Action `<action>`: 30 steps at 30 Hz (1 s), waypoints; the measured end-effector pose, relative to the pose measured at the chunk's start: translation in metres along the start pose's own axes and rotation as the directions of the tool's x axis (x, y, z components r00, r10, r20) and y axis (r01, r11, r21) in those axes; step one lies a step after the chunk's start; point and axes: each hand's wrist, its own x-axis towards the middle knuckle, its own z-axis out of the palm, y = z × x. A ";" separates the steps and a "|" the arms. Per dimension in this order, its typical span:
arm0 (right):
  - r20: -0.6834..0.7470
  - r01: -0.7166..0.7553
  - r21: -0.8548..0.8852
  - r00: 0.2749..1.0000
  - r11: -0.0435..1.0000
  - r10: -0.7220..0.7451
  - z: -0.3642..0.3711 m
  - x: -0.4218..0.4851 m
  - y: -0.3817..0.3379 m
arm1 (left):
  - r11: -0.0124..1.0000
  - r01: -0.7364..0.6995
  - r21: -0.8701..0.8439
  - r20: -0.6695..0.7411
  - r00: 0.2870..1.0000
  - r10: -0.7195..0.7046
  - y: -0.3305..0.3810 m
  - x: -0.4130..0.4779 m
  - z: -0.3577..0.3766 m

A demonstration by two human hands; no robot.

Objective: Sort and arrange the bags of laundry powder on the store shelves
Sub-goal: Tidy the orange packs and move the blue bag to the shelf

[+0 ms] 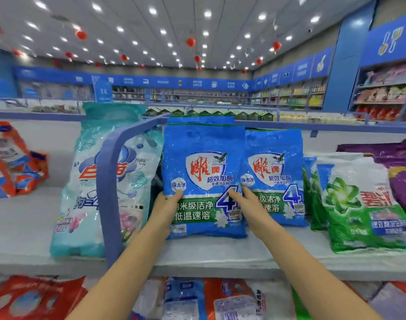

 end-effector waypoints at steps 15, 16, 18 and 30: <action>-0.079 0.160 0.002 0.984 0.987 -0.159 -0.008 0.003 -0.020 | 0.993 0.001 0.116 -0.141 0.990 0.015 0.013 -0.014 0.012; -0.101 0.212 -0.010 0.972 0.977 -0.212 -0.012 -0.002 -0.022 | 0.984 -0.026 0.175 -0.157 0.986 0.054 0.013 -0.017 0.011; -0.148 0.321 -0.025 0.935 0.947 -0.321 -0.020 -0.015 -0.026 | 0.962 -0.115 0.249 -0.160 0.974 0.158 0.015 -0.030 0.007; 0.150 0.573 0.301 0.761 0.762 -0.632 0.024 -0.114 -0.040 | 0.848 -0.457 0.267 -0.176 0.842 0.509 0.020 -0.185 -0.126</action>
